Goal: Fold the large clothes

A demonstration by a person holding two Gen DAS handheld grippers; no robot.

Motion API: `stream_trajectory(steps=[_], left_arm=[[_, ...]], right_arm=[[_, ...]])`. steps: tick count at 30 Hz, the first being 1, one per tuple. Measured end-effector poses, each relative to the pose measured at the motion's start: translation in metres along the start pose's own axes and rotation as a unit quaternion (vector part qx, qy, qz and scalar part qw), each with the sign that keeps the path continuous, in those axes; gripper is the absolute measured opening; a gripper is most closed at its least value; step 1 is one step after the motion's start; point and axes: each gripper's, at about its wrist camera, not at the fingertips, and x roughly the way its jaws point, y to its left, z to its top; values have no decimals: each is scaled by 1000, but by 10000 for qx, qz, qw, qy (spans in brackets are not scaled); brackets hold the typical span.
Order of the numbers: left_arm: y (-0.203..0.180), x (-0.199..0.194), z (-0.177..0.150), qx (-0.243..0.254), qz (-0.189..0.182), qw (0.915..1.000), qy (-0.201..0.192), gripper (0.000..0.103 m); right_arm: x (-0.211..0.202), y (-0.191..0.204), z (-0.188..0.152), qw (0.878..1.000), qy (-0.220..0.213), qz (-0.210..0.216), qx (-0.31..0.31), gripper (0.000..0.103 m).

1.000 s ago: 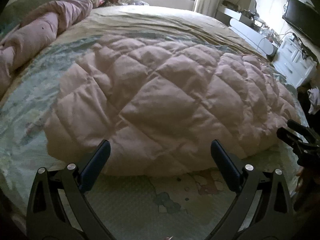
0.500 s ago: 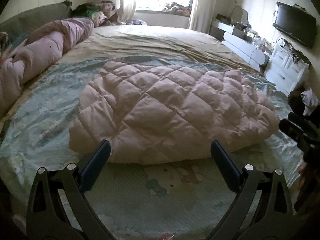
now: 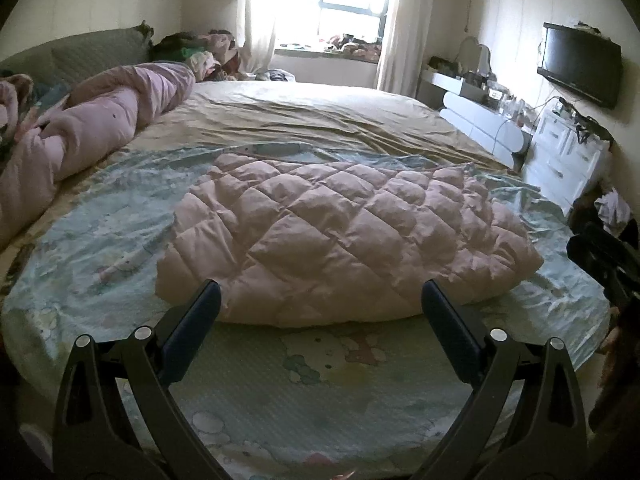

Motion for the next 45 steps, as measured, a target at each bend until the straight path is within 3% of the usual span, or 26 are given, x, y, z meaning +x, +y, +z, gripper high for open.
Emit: stream_trajectory(steps=[12, 18, 24, 29, 37, 45], left_arm=[[-4, -16, -26, 131, 124, 9998, -80, 94], [-5, -10, -48, 50, 156, 9998, 61, 94], [-1, 0, -57, -10, 377, 9991, 182, 94], [0, 3, -59, 8, 371, 9991, 180, 94], [1, 7, -60, -54, 354, 9991, 224, 94], [-1, 4, -60, -4, 348, 9992, 174, 94]], right_arm=[[-25, 6, -21, 9986, -457, -252, -40, 99], [-21, 7, -44, 9991, -247, -320, 98, 99], [-3, 5, -67, 9985, 183, -439, 281, 99], [8, 12, -80, 9985, 285, -400, 224, 99], [30, 19, -84, 9976, 590, -316, 185, 99], [24, 21, -80, 9982, 501, -339, 62, 99]])
